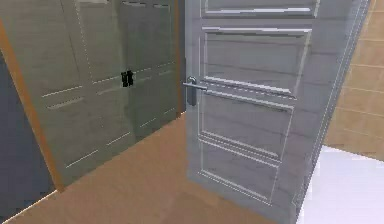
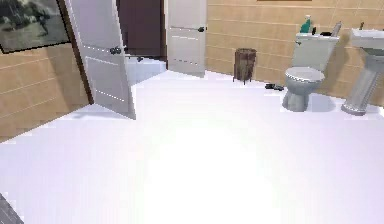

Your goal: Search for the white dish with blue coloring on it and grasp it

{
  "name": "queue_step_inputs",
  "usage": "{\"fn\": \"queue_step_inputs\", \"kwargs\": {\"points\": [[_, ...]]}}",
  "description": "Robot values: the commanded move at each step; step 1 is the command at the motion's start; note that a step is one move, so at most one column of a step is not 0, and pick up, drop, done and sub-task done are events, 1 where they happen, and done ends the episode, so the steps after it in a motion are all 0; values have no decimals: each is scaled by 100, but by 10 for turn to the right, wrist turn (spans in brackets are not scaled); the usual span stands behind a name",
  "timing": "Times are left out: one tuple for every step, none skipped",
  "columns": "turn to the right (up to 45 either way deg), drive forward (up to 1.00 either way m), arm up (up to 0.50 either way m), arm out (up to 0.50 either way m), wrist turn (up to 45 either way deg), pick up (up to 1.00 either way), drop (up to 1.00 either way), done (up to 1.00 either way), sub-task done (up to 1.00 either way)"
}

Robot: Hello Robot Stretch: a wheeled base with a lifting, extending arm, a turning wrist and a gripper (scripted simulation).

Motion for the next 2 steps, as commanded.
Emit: {"fn": "queue_step_inputs", "kwargs": {"points": [[270, 0, 0, 0, 0, 0, 0, 0, 0], [0, 10, 0, 0, 0, 0, 0, 0, 0]]}}
